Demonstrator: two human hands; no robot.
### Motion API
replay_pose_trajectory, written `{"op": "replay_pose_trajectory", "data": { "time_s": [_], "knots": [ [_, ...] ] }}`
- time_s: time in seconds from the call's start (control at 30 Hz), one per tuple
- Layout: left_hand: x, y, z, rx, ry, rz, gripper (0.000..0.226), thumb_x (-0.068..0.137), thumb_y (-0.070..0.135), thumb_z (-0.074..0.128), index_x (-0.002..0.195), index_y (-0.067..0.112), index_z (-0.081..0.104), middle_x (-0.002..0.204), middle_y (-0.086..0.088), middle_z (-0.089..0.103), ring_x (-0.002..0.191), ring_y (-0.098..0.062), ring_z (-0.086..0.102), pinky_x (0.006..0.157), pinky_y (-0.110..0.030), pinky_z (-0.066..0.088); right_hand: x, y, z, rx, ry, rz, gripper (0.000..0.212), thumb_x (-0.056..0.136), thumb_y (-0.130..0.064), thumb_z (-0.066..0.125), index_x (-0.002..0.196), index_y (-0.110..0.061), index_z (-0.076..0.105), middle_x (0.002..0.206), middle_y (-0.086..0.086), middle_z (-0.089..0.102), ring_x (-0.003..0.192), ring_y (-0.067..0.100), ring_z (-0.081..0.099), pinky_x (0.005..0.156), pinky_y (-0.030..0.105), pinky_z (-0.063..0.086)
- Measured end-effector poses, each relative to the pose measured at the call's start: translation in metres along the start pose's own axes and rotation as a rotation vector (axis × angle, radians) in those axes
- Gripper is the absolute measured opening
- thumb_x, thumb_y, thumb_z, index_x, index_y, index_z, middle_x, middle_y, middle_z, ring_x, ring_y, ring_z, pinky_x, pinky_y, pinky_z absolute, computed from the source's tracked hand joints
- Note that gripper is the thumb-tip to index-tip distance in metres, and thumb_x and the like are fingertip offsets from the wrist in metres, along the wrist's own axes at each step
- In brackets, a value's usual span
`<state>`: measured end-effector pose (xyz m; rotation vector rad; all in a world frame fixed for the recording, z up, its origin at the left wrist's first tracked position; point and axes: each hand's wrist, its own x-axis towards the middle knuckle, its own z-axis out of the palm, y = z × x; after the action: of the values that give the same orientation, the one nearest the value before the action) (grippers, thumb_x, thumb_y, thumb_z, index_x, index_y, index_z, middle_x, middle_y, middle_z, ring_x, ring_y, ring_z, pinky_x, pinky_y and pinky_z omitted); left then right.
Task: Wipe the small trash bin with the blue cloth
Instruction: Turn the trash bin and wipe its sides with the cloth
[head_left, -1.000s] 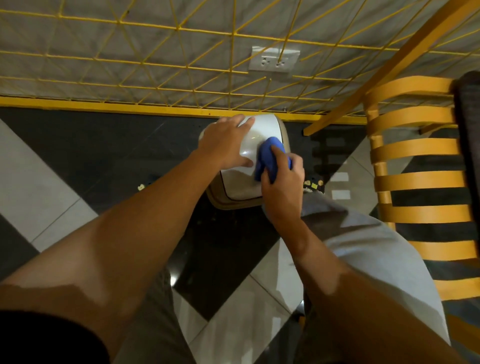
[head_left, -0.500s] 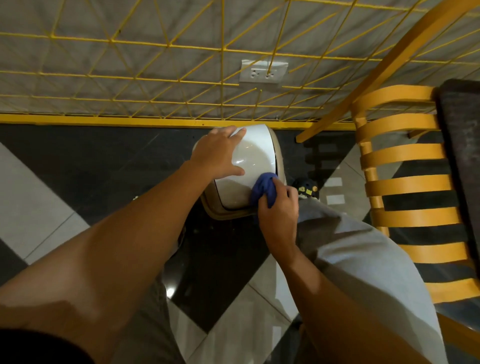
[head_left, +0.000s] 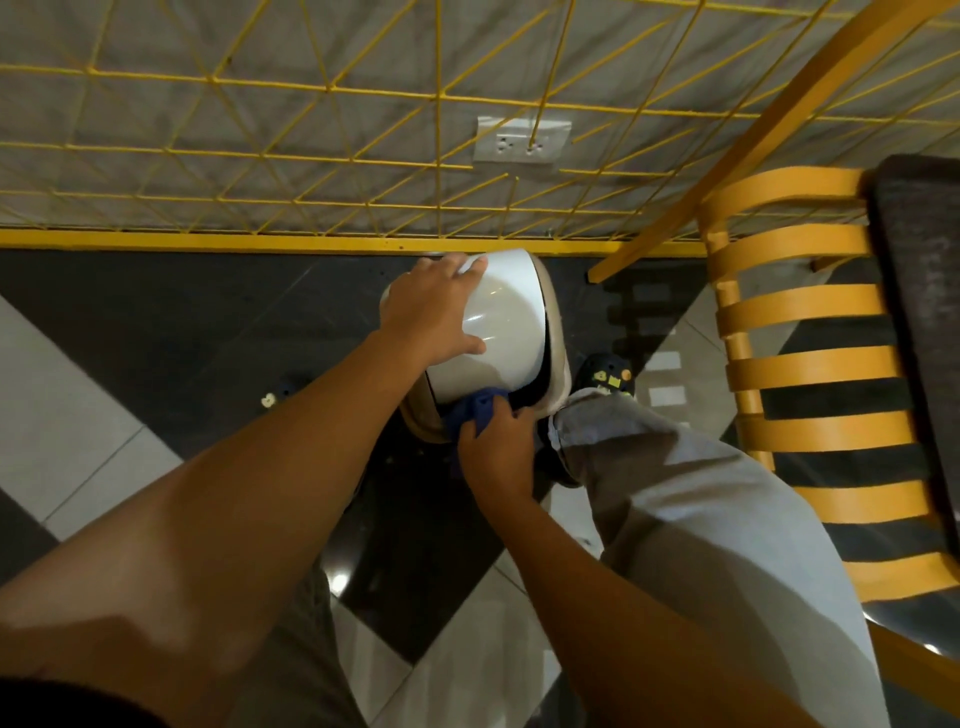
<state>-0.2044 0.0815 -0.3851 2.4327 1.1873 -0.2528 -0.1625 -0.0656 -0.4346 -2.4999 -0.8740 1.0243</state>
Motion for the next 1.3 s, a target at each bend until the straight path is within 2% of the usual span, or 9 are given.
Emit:
{"op": "replay_pose_trajectory", "data": {
  "time_s": [0.17,0.37,0.6,0.67,0.8,0.97,1.03,1.13,1.3],
  "knots": [
    [0.0,0.004,0.001,0.021,-0.024,0.013,0.096,0.072,0.043,0.072,0.146,0.022,0.015,0.153,-0.005,0.023,0.136,-0.032,0.025,0.107,-0.047,0.032,-0.01,0.012,-0.001,-0.007,-0.049,-0.133,0.037,0.092,-0.021,0.049,0.127,-0.011,0.044,0.12,0.013,0.043,0.102,0.026,0.052,0.081,0.026,0.039],
    [0.001,0.005,0.003,0.028,-0.024,0.016,0.096,0.072,0.04,0.073,0.146,0.02,0.015,0.153,-0.007,0.023,0.136,-0.033,0.025,0.107,-0.046,0.033,0.001,0.039,-0.027,-0.014,0.146,-0.052,0.033,0.089,-0.017,0.051,0.122,-0.017,0.048,0.115,0.012,0.045,0.101,0.027,0.052,0.078,0.028,0.041],
    [0.003,0.005,0.007,0.037,0.0,-0.004,0.098,0.07,0.041,0.075,0.145,0.02,0.017,0.151,-0.007,0.026,0.133,-0.032,0.029,0.105,-0.046,0.035,-0.018,0.018,0.002,-0.007,-0.134,-0.255,0.044,0.087,-0.015,0.055,0.13,-0.016,0.045,0.122,0.012,0.044,0.106,0.025,0.049,0.088,0.029,0.041],
    [0.003,0.006,0.008,0.03,0.005,-0.001,0.097,0.07,0.041,0.075,0.145,0.02,0.017,0.151,-0.007,0.026,0.133,-0.032,0.029,0.104,-0.046,0.034,-0.007,0.025,-0.007,-0.018,-0.155,-0.241,0.043,0.088,-0.015,0.054,0.13,-0.015,0.045,0.122,0.013,0.044,0.108,0.027,0.05,0.086,0.029,0.041],
    [0.003,0.005,0.007,0.022,0.011,0.006,0.097,0.07,0.04,0.075,0.145,0.019,0.017,0.15,-0.007,0.027,0.134,-0.032,0.029,0.104,-0.046,0.034,0.005,0.042,-0.024,-0.014,0.001,-0.057,0.041,0.091,-0.019,0.052,0.131,-0.014,0.044,0.128,0.014,0.043,0.113,0.026,0.047,0.085,0.026,0.034],
    [0.002,0.007,0.007,0.031,0.009,0.002,0.097,0.07,0.039,0.075,0.145,0.018,0.017,0.15,-0.007,0.027,0.133,-0.032,0.029,0.104,-0.045,0.034,-0.016,0.019,-0.007,0.092,-0.189,-0.096,0.044,0.091,-0.013,0.05,0.134,-0.012,0.039,0.129,0.012,0.043,0.106,0.017,0.049,0.08,0.018,0.031],
    [0.002,0.008,0.006,0.036,0.002,0.006,0.097,0.07,0.038,0.075,0.145,0.018,0.017,0.15,-0.008,0.026,0.133,-0.032,0.029,0.105,-0.045,0.033,-0.026,0.014,0.002,0.081,-0.182,-0.143,0.046,0.09,-0.013,0.051,0.135,-0.014,0.039,0.128,0.012,0.042,0.108,0.022,0.05,0.084,0.02,0.033],
    [0.003,0.009,0.005,0.045,-0.012,0.011,0.096,0.071,0.037,0.075,0.145,0.017,0.016,0.151,-0.008,0.026,0.134,-0.032,0.027,0.106,-0.045,0.031,-0.019,0.009,-0.01,0.188,-0.232,-0.054,0.041,0.09,-0.016,0.051,0.131,-0.012,0.046,0.127,0.014,0.05,0.111,0.025,0.053,0.088,0.026,0.039],
    [0.006,0.005,-0.002,0.092,-0.076,0.056,0.097,0.072,0.037,0.074,0.146,0.017,0.014,0.153,-0.008,0.023,0.138,-0.032,0.023,0.108,-0.046,0.029,-0.018,0.017,-0.048,0.336,-0.178,0.038,0.039,0.083,-0.018,0.06,0.121,-0.022,0.053,0.106,-0.001,0.063,0.099,0.016,0.06,0.076,0.018,0.042]
  ]
}}
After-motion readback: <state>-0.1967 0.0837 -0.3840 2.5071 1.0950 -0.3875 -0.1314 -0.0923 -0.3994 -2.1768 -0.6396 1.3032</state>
